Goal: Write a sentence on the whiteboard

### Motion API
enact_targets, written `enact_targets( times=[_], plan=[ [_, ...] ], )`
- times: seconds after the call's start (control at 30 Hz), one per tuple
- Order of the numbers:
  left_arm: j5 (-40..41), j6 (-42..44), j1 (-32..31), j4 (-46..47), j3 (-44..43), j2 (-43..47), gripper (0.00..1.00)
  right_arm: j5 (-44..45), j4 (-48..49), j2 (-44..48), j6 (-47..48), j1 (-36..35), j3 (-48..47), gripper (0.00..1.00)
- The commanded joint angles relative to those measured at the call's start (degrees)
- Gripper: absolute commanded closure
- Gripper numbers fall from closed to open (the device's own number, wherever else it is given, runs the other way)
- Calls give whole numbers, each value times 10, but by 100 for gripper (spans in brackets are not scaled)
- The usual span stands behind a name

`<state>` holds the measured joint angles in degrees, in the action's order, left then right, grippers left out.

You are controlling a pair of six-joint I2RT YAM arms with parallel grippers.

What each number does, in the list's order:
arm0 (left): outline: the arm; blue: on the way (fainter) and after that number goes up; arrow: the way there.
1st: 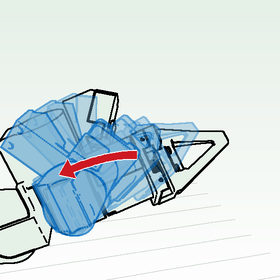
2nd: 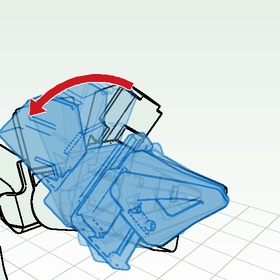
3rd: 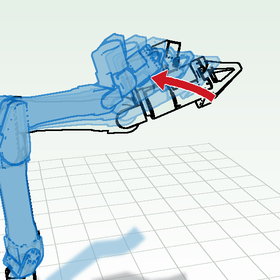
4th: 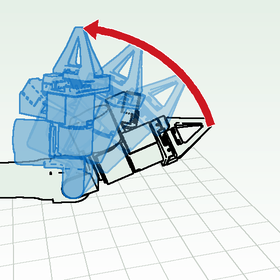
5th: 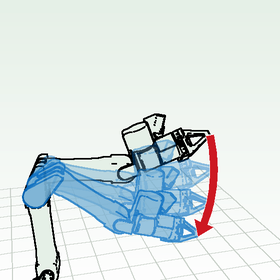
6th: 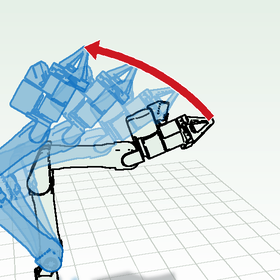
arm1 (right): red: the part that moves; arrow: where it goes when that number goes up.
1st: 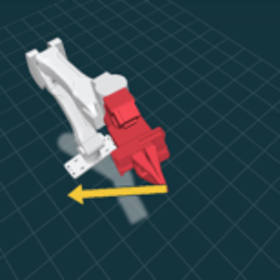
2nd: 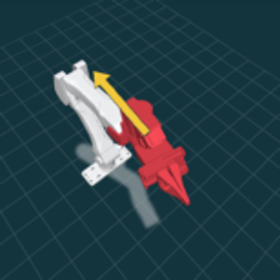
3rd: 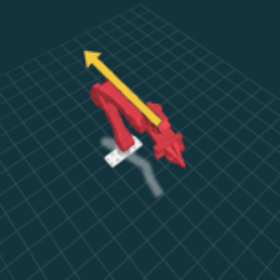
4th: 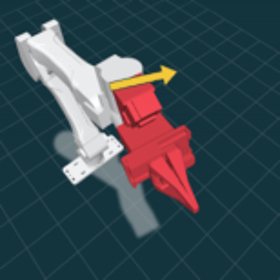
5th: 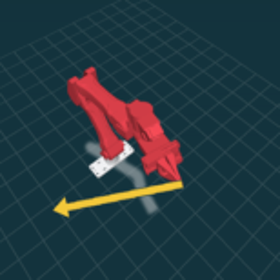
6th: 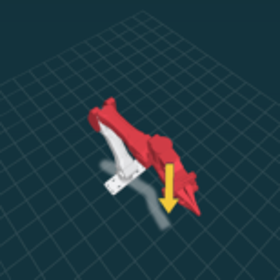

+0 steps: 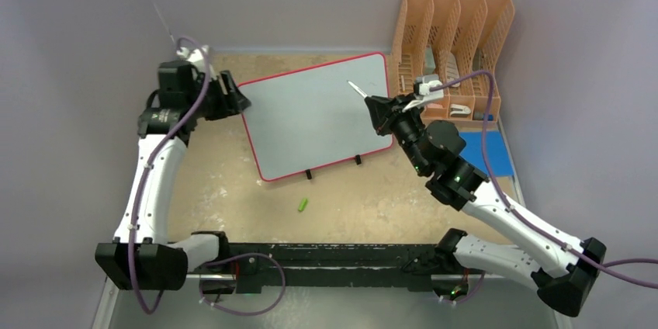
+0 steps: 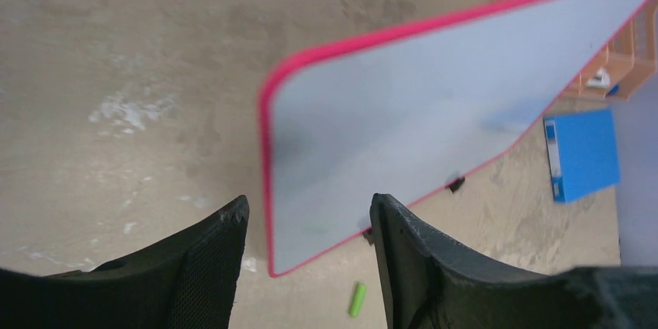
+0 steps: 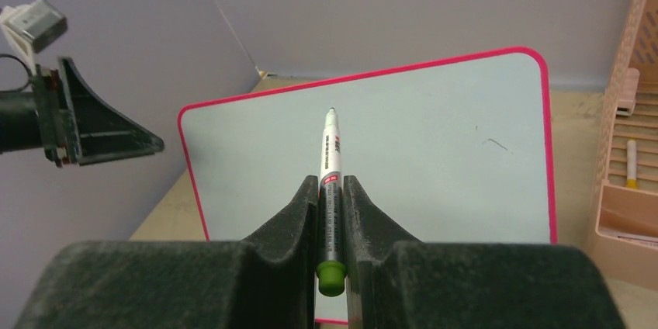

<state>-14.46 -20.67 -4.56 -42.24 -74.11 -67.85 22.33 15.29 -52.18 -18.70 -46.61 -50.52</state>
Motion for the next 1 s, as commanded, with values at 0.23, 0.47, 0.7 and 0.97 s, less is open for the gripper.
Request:
enact_targets(
  times=[0.23, 0.47, 0.7, 0.97],
  plan=[
    [-280, -9, 204, 159, 69, 14, 45, -38, 34, -55, 41, -15, -47, 100],
    [-422, -66, 246, 331, 156, -6, 48, -47, 43, -83, 58, -29, -64, 100],
    [-471, -54, 247, 392, 162, -73, 53, -43, 48, -103, 63, -44, -73, 100],
    [-555, -68, 248, 452, 161, -124, 55, -49, 61, -122, 63, -55, -78, 100]
  ],
)
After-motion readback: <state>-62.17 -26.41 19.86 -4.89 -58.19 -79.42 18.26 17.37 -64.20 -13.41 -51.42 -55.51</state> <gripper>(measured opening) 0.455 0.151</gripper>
